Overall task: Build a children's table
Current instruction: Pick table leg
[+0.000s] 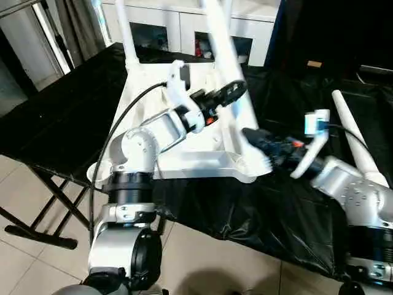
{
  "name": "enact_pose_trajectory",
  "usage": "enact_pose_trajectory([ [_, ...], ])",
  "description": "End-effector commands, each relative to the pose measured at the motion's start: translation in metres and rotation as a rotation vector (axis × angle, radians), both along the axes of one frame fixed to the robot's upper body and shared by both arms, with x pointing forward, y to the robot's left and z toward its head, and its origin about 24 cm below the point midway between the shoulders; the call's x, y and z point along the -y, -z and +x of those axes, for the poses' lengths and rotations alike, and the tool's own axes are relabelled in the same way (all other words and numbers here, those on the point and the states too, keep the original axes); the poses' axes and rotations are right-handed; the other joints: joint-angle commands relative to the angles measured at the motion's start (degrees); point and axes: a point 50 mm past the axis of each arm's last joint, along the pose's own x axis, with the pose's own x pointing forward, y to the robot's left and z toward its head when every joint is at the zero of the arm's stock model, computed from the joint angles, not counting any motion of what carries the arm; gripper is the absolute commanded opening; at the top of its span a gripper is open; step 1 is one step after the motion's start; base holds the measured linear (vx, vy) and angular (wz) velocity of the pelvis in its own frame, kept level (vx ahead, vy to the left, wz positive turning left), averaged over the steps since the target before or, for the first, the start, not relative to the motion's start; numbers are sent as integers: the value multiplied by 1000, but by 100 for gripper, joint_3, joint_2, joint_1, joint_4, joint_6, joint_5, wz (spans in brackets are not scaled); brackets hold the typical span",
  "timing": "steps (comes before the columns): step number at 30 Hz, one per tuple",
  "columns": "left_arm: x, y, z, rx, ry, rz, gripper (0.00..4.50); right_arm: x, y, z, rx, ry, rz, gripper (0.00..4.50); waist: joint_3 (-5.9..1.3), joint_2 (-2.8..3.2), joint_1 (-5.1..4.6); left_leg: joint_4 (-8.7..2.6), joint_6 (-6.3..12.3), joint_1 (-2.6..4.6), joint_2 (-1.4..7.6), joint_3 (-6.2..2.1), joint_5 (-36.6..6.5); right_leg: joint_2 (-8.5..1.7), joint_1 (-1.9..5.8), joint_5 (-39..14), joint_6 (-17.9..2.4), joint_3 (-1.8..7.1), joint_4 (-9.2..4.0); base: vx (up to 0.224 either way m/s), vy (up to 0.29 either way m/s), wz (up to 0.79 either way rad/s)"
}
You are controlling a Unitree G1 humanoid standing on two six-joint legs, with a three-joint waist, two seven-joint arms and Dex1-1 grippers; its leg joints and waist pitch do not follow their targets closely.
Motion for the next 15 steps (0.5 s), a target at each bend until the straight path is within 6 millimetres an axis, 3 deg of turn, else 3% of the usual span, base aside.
enact_pose_trajectory([
  [1, 2, 1, 2, -6, -17, 39, 450, -7, -6, 1, 25, -7, -42, 188, -461, -56, -5, -403, 291, 62, 39, 3, -754, -230, 363, -1481, -965, 201, -501, 0, 0, 0],
  [6, 3, 6, 7, -62, -100, 63, 450, -26, -14, 10, 104, 37, -196, 188, -464, -55, -17, -403, 233, 56, 41, -2, -731, -230, 364, -1390, -939, 206, -485, 0, 0, 0],
  [15, 4, 3, 14, -123, -224, 33, 371, -65, -31, 16, 289, 78, -397, 188, -458, -45, -35, -411, 200, 56, 36, -5, -737, -219, 362, -1215, -924, 224, -461, 0, 0, 0],
])
